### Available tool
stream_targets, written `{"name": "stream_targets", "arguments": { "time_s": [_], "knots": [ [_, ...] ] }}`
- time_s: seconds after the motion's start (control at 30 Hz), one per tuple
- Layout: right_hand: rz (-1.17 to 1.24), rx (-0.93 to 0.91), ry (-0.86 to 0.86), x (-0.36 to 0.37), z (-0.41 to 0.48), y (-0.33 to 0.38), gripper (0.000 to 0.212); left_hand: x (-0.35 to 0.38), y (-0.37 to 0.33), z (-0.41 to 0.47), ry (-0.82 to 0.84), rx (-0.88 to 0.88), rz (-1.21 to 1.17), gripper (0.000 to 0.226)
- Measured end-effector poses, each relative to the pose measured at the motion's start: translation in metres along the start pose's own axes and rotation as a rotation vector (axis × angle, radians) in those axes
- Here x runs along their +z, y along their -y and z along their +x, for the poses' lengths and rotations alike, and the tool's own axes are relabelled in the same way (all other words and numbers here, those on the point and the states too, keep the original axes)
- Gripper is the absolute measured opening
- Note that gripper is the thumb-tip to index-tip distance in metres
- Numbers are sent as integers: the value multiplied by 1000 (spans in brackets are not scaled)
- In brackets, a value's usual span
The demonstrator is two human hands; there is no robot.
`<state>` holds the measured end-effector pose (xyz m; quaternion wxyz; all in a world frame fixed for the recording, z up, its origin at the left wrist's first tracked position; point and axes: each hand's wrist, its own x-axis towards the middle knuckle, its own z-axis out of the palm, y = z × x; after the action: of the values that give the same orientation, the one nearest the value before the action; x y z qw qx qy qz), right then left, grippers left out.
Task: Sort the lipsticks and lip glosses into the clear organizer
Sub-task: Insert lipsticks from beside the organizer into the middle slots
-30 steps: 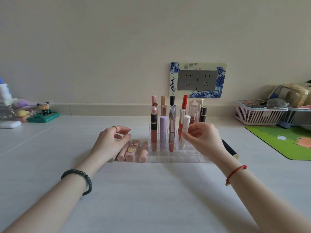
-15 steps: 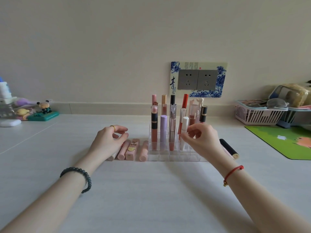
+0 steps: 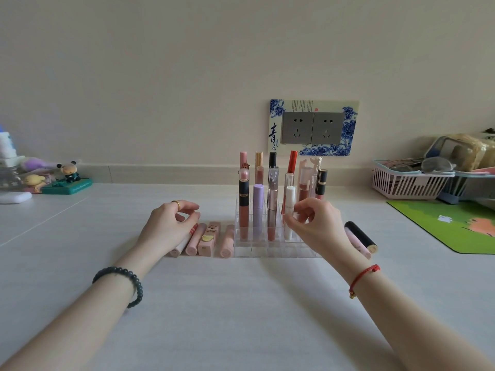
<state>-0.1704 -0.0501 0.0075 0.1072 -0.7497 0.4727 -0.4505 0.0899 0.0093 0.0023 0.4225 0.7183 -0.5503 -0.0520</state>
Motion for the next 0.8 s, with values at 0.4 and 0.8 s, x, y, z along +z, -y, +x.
{"name": "stream_targets", "arguments": {
  "time_s": [0.4, 0.8],
  "knots": [
    [-16, -28, 3, -6, 1, 3, 22, -5, 8, 3, -67, -11, 53, 17],
    [52, 45, -450, -85, 25, -22, 12, 0, 16, 3, 48, -41, 102, 23]
  ]
}}
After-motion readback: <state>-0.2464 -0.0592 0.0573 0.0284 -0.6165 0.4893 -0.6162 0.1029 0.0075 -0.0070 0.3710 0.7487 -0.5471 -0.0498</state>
